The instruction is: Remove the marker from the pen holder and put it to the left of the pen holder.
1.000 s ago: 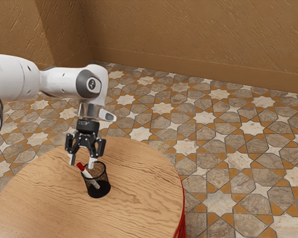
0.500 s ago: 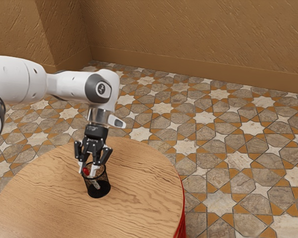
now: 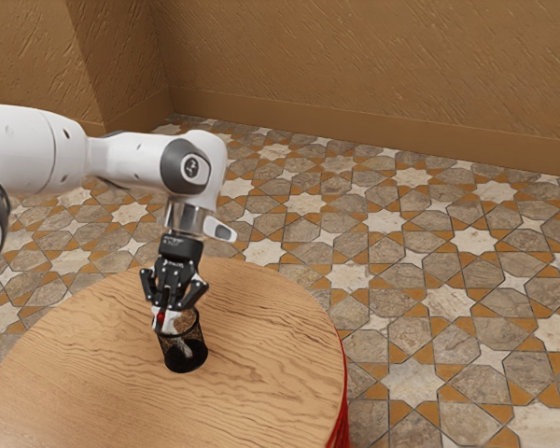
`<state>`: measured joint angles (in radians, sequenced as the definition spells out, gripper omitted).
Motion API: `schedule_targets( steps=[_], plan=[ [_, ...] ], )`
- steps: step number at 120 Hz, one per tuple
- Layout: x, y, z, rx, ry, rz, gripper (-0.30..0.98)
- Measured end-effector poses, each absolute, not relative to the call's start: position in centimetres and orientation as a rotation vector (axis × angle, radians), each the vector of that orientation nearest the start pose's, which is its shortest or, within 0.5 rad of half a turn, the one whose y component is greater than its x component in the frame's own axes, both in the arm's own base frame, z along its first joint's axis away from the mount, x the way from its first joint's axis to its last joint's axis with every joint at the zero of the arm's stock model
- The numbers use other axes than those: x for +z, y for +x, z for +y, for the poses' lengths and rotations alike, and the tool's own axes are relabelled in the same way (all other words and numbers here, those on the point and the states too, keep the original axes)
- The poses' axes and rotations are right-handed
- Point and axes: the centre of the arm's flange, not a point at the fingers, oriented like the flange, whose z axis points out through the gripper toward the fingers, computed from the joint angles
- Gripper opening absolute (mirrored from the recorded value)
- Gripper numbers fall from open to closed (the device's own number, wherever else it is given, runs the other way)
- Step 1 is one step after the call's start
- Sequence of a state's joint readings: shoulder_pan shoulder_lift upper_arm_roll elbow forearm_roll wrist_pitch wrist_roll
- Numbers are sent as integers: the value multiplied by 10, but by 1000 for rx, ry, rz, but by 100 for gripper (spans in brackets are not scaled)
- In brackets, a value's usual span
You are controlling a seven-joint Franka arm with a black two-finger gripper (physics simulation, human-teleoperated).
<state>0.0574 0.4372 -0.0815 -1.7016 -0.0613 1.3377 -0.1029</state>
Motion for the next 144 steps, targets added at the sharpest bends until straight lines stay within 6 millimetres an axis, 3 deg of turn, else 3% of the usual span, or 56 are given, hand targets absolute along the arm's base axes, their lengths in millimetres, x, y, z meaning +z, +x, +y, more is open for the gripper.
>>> schedule_targets(
  steps=[12, 34, 42, 56, 64, 72, 90, 103, 120, 144],
  plan=[
    [342, 560, -18, 1164, -2956, -119, -5],
    [427, 548, -11, 933, -3025, -139, -7],
    [442, 542, -5, 891, -3041, -160, -8],
    [440, 573, 31, 800, -3090, -262, -8],
    [427, 586, 58, 770, -3116, -340, -9],
    [417, 590, 70, 715, -3139, -371, -9],
    [376, 564, 86, 542, -3186, -386, -9],
    [363, 544, 97, 342, -3206, -386, -8],
    [345, 533, 109, 160, -3212, -381, -8],
    [323, 512, 130, 89, -3204, -406, -8]
  ],
)
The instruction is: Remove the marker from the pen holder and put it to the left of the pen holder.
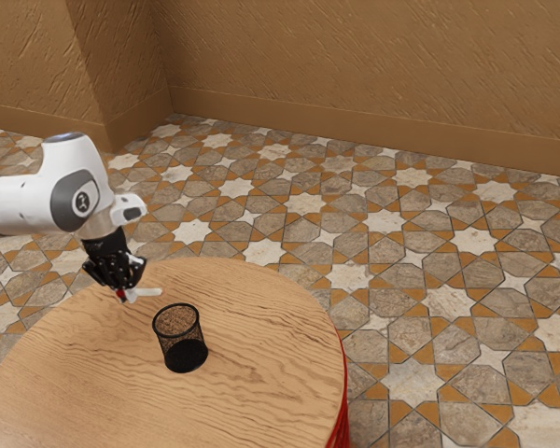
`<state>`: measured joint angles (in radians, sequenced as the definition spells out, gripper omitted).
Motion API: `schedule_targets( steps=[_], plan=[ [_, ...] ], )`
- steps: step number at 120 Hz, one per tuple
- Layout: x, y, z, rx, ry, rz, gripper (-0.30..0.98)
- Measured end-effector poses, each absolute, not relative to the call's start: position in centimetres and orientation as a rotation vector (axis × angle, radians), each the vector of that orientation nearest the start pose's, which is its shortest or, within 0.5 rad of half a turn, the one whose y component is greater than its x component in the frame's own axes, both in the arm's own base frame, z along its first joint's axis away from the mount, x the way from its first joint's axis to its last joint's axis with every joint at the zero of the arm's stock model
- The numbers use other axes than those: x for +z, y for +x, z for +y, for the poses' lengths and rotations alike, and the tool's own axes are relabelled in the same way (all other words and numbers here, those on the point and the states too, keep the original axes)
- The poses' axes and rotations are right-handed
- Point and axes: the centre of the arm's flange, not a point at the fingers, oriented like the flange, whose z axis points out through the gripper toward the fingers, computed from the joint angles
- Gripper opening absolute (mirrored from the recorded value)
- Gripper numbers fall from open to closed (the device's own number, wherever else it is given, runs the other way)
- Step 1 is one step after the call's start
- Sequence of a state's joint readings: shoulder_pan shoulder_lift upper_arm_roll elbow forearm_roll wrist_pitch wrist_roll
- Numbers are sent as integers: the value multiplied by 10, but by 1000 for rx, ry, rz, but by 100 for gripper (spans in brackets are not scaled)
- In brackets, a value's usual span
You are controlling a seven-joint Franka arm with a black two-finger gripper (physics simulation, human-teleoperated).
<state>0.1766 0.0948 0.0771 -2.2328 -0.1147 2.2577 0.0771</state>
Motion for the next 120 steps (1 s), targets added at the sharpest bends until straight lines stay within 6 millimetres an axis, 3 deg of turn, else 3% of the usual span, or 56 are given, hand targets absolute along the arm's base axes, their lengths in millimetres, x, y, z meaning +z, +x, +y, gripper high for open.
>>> schedule_targets(
  steps=[28, 96, 120],
  plan=[
    [313, 498, 145, 71, -3200, -417, -8],
    [290, 476, 152, 144, -3233, -363, 5],
    [274, 469, 150, 208, -3239, -329, -4]
  ],
)
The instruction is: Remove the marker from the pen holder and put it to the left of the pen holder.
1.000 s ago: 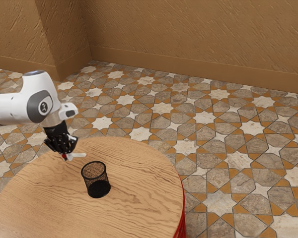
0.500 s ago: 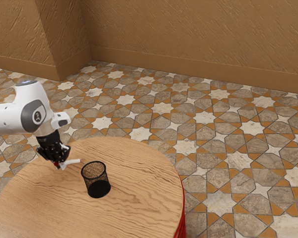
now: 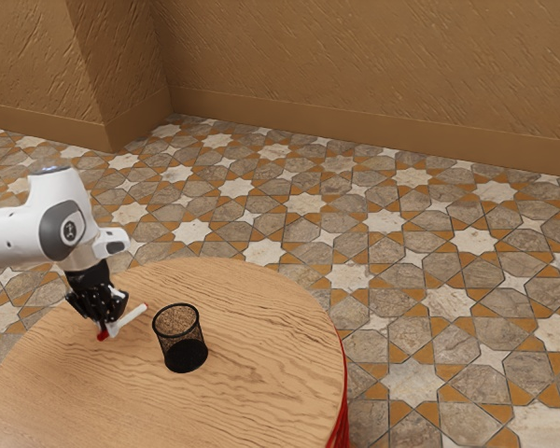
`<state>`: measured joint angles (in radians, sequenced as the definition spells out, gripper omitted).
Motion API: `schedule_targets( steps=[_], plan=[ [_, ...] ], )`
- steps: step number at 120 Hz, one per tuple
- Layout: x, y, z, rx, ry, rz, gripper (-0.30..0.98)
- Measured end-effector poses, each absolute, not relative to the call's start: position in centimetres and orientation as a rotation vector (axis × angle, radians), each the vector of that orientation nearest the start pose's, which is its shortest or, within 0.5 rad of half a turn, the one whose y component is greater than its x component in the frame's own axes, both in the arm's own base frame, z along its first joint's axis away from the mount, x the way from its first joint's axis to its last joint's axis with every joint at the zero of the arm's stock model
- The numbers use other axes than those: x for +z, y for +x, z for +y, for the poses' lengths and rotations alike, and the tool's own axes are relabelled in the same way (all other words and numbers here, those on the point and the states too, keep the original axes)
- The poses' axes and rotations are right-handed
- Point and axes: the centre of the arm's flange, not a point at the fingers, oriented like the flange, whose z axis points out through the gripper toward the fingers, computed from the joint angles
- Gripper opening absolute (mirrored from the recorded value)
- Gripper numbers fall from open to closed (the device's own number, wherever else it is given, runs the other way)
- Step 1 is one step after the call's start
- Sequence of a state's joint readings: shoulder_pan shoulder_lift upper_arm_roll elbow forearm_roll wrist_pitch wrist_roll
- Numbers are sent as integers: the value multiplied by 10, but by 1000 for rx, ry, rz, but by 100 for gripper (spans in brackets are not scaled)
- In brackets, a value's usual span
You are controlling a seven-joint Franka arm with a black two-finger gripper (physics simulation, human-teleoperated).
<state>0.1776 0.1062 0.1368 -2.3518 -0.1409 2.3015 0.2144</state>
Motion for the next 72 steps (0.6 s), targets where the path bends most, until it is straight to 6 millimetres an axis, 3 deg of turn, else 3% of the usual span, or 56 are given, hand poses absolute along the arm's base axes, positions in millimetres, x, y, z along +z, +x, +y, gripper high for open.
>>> schedule_targets(
  steps=[26, 50, 56, 60, 67, 72],
  plan=[
    [257, 468, 151, 264, -3238, -316, -1],
    [269, 474, 152, 249, -3273, -344, 37],
    [296, 484, 151, 182, -3284, -328, 44],
    [325, 498, 153, 108, -3287, -308, 47],
    [403, 536, 156, -74, -3282, -249, 52],
    [463, 552, 152, -191, -3276, -195, 55]
  ],
)
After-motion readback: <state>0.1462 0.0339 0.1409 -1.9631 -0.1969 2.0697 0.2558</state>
